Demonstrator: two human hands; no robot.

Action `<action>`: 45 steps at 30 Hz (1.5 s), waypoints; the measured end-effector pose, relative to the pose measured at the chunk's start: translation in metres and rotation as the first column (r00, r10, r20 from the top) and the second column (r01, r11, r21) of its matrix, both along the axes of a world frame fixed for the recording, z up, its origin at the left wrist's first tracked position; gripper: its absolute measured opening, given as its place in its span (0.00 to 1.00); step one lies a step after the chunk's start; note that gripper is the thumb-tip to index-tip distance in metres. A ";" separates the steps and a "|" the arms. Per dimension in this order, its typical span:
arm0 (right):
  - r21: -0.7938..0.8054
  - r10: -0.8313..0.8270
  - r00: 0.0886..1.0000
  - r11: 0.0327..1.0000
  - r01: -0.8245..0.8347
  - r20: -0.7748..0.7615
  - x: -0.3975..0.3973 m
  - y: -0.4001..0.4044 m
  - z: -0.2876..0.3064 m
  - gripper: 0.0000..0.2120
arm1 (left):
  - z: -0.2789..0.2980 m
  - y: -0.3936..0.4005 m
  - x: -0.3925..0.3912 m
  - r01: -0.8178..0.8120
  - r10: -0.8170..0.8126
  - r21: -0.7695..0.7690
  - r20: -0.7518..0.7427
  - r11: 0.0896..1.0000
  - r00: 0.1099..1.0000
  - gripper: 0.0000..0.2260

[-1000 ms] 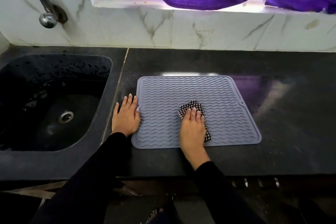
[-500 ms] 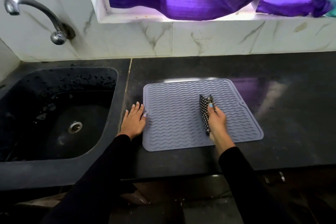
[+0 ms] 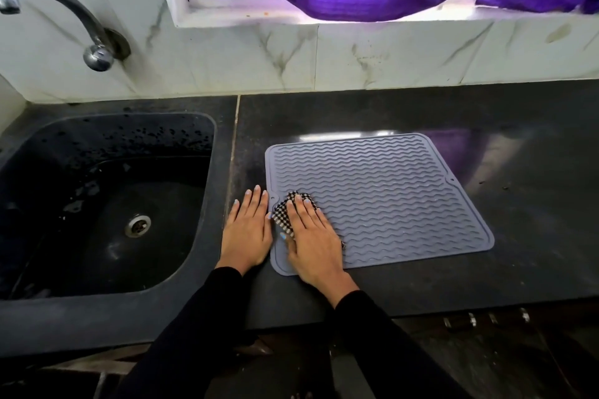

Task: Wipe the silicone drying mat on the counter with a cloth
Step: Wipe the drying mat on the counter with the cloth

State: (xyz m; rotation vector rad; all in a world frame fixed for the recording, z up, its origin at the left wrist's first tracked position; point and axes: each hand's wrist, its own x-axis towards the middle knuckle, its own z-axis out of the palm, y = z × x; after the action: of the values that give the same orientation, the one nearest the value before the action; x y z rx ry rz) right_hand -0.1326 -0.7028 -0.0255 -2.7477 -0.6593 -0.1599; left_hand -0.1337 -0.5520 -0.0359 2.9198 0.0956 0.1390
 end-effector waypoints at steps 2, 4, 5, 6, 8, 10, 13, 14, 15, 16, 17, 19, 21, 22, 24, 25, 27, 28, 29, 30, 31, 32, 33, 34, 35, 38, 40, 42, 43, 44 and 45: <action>0.070 0.039 0.997 0.997 -0.035 -0.061 0.005 -0.002 0.005 0.27 | 0.000 -0.001 0.000 -0.001 0.001 0.000 0.015 1.000 1.000 0.33; 0.173 0.040 0.986 0.985 -0.012 -0.159 0.012 -0.008 0.005 0.25 | 0.000 -0.001 0.000 0.001 -0.001 -0.008 0.021 1.000 1.000 0.33; 0.247 0.005 0.963 0.967 0.064 -0.268 0.015 -0.010 0.010 0.23 | 0.000 -0.001 -0.001 0.003 -0.002 -0.008 0.020 1.000 1.000 0.33; 0.366 -0.030 0.908 0.909 0.199 -0.418 0.022 -0.011 0.019 0.21 | 0.000 -0.001 -0.001 0.003 -0.003 -0.011 0.020 1.000 1.000 0.33; 0.614 0.062 0.712 0.563 0.554 -0.699 0.036 -0.014 0.039 0.17 | 0.000 -0.001 -0.002 -0.001 0.002 -0.032 0.026 0.999 1.000 0.34; 0.626 0.138 0.614 0.274 0.730 -0.777 0.043 -0.016 0.053 0.16 | 0.001 0.000 -0.002 -0.004 0.006 -0.050 0.031 0.999 0.999 0.34; 0.642 -0.062 0.779 0.526 0.557 -0.625 0.034 0.000 0.061 0.16 | 0.000 0.001 -0.002 -0.005 0.008 -0.068 0.048 0.998 0.999 0.34; 0.585 -0.122 0.843 0.668 0.460 -0.524 0.028 0.007 0.056 0.18 | 0.000 0.001 -0.002 -0.006 0.010 -0.078 0.052 0.997 0.999 0.34; 0.500 -0.124 0.881 0.784 0.369 -0.456 0.022 0.016 0.046 0.20 | 0.000 0.001 -0.002 -0.008 0.013 -0.087 0.055 0.996 0.998 0.34; 0.394 -0.100 0.906 0.877 0.275 -0.411 0.014 0.025 0.035 0.23 | 0.001 0.001 -0.002 -0.010 0.015 -0.092 0.050 0.996 0.999 0.34; 0.280 -0.085 0.936 0.941 0.188 -0.342 0.006 0.032 0.025 0.24 | 0.001 0.002 -0.002 -0.009 0.012 -0.088 0.036 0.996 0.999 0.35; 0.121 -0.112 0.984 0.984 0.129 -0.140 -0.006 0.042 0.009 0.28 | 0.002 0.003 -0.001 -0.001 0.001 -0.051 0.006 0.999 1.000 0.36; 0.085 -0.170 0.984 0.981 0.174 -0.054 -0.010 0.043 0.005 0.32 | 0.001 0.003 -0.001 0.002 -0.002 -0.019 -0.006 1.000 1.000 0.36; 0.077 -0.158 0.985 0.984 0.163 -0.069 -0.009 0.043 0.005 0.34 | 0.001 0.003 0.000 0.003 -0.003 -0.010 -0.009 1.000 1.000 0.36; 0.078 -0.113 0.990 0.990 0.120 -0.089 -0.006 0.041 0.004 0.36 | 0.000 0.003 0.000 0.006 -0.006 0.004 -0.018 1.000 1.000 0.36; 0.089 -0.099 0.990 0.990 0.108 -0.102 -0.004 0.040 0.006 0.35 | 0.000 0.002 0.000 0.005 -0.005 0.009 -0.018 1.000 1.000 0.36; 0.138 -0.089 0.985 0.984 0.110 -0.151 -0.002 0.035 0.014 0.28 | 0.000 0.001 0.000 0.002 -0.002 0.003 -0.009 1.000 1.000 0.36; 0.175 -0.085 0.978 0.978 0.118 -0.189 -0.002 0.032 0.017 0.25 | 0.000 0.000 0.000 -0.001 0.001 -0.010 -0.002 1.000 1.000 0.35; 0.221 -0.090 0.969 0.965 0.142 -0.230 -0.002 0.029 0.021 0.24 | 0.001 0.000 0.000 -0.004 0.004 -0.024 0.003 1.000 1.000 0.35; 0.281 -0.116 0.957 0.940 0.193 -0.267 -0.001 0.027 0.023 0.23 | 0.002 -0.001 0.000 -0.005 0.005 -0.035 0.004 0.999 1.000 0.35; 0.361 -0.157 0.937 0.893 0.269 -0.311 0.001 0.027 0.027 0.22 | 0.002 -0.001 0.000 -0.006 0.006 -0.045 0.001 0.999 1.000 0.36; 0.460 -0.190 0.901 0.808 0.369 -0.389 0.005 0.027 0.029 0.20 | 0.003 -0.001 -0.001 -0.005 0.005 -0.055 -0.001 0.998 1.000 0.36; 0.587 -0.184 0.837 0.636 0.501 -0.515 0.011 0.027 0.033 0.18 | 0.003 -0.001 -0.002 -0.006 0.006 -0.062 -0.004 0.998 1.000 0.36; 0.677 -0.099 0.754 0.375 0.633 -0.649 0.017 0.025 0.040 0.16 | 0.004 -0.001 -0.002 -0.007 0.007 -0.066 -0.007 0.998 1.000 0.37; 0.681 0.000 0.687 0.128 0.721 -0.727 0.024 0.020 0.047 0.14 | 0.004 -0.001 -0.002 -0.008 0.007 -0.062 -0.011 0.998 1.000 0.38; 0.702 -0.176 0.731 0.202 0.682 -0.659 0.036 -0.004 0.053 0.14 | 0.003 0.000 -0.002 -0.003 0.003 -0.029 -0.014 1.000 1.000 0.37; 0.629 -0.339 0.846 0.567 0.532 -0.411 0.037 -0.020 0.047 0.19 | 0.003 0.000 -0.002 -0.005 0.005 -0.023 -0.011 1.000 1.000 0.36; 0.383 -0.337 0.900 0.820 0.424 -0.276 0.036 -0.026 0.032 0.26 | 0.002 0.000 -0.001 -0.003 0.003 -0.021 -0.004 1.000 1.000 0.36; 0.215 -0.314 0.926 0.909 0.357 -0.212 0.034 -0.025 0.024 0.28 | 0.001 -0.001 -0.001 -0.001 0.001 -0.020 -0.003 1.000 1.000 0.35; 0.065 -0.285 0.948 0.953 0.296 -0.142 0.034 -0.022 0.014 0.29 | 0.001 -0.001 0.000 -0.001 0.001 -0.018 -0.002 1.000 1.000 0.35; -0.033 -0.254 0.964 0.967 0.252 -0.074 0.033 -0.020 0.009 0.29 | 0.000 -0.002 0.000 -0.001 0.001 -0.016 0.002 1.000 1.000 0.35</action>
State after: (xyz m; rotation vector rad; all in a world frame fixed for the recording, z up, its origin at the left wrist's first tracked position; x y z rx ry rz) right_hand -0.1000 -0.7226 -0.0166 -2.8357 -0.2885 -0.1009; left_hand -0.1338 -0.5537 -0.0355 2.9036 0.0979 0.1403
